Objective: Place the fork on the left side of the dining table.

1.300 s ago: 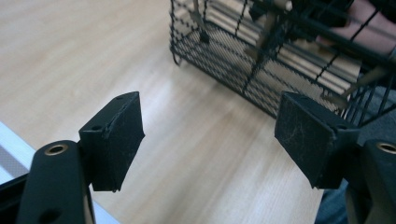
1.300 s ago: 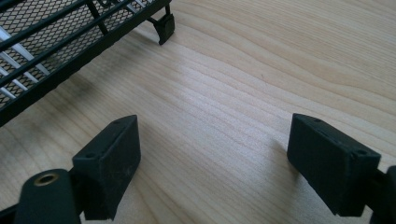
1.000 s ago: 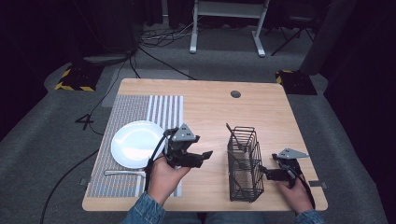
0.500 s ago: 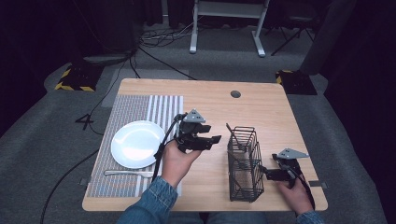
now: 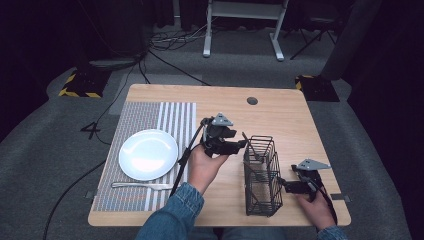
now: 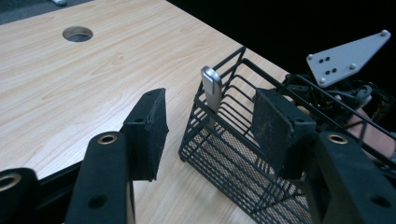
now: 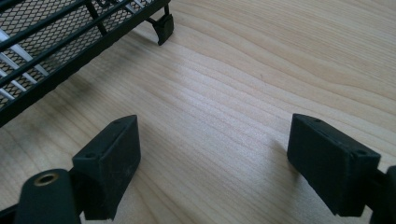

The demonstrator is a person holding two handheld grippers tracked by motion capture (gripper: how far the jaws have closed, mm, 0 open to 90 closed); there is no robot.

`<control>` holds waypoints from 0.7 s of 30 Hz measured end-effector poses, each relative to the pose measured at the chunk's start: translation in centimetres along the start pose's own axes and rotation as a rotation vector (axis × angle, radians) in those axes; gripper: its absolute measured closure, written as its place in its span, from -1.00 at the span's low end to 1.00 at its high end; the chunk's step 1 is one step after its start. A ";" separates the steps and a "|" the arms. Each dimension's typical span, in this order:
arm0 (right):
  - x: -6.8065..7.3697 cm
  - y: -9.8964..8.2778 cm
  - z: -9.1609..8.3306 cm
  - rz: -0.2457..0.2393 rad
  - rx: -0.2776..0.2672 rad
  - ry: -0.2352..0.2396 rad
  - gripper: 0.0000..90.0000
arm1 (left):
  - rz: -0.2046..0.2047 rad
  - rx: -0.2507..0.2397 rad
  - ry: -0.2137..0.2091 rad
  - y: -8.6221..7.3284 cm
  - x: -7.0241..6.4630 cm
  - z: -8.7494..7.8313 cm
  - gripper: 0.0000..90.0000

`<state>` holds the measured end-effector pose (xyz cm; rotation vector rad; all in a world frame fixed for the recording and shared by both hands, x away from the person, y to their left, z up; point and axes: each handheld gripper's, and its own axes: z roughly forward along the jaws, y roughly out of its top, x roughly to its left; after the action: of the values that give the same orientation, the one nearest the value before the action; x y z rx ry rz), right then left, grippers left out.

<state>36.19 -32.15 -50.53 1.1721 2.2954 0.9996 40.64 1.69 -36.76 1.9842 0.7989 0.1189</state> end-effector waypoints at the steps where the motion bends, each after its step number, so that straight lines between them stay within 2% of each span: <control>1: 0.0 0.0 0.0 0.000 0.000 0.000 -0.61 | -0.009 0.004 -0.004 0.2 0.0 0.4 0.10; 6: 0.0 0.0 0.0 0.000 0.000 0.000 -0.61 | -0.015 0.004 0.003 0.5 0.1 0.8 0.31; 8: 0.0 0.0 0.0 0.000 0.000 0.000 -0.61 | -0.033 0.001 -0.008 0.5 0.3 0.9 0.49; 11: 0.0 0.0 0.0 0.000 0.000 0.000 -0.61 | -0.030 0.005 -0.022 0.6 0.1 0.9 0.75; 13: 0.0 0.0 0.0 -0.002 0.000 0.000 -0.61 | -0.022 0.009 -0.015 0.7 0.0 0.9 0.76; 15: 0.0 0.0 0.0 -0.001 0.000 0.000 -0.61 | -0.028 0.005 -0.034 0.8 0.1 0.9 0.77; 16: 0.0 0.0 0.0 0.000 0.000 0.000 -0.61 | -0.033 0.000 -0.049 0.9 0.1 0.8 0.84; 18: 0.0 0.0 0.0 0.000 0.000 0.000 -0.61 | -0.031 0.001 -0.055 0.9 0.1 0.7 0.88; 20: 0.0 0.0 0.0 0.002 0.000 0.000 -0.61 | -0.023 0.006 -0.058 1.1 0.0 0.6 0.90; 21: 0.0 0.0 0.0 0.001 0.000 0.000 -0.61 | -0.007 0.005 -0.047 1.4 -0.3 0.4 0.90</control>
<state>36.20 -32.16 -50.53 1.1737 2.2946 0.9998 41.23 0.71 -35.79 1.9817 0.7765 0.0658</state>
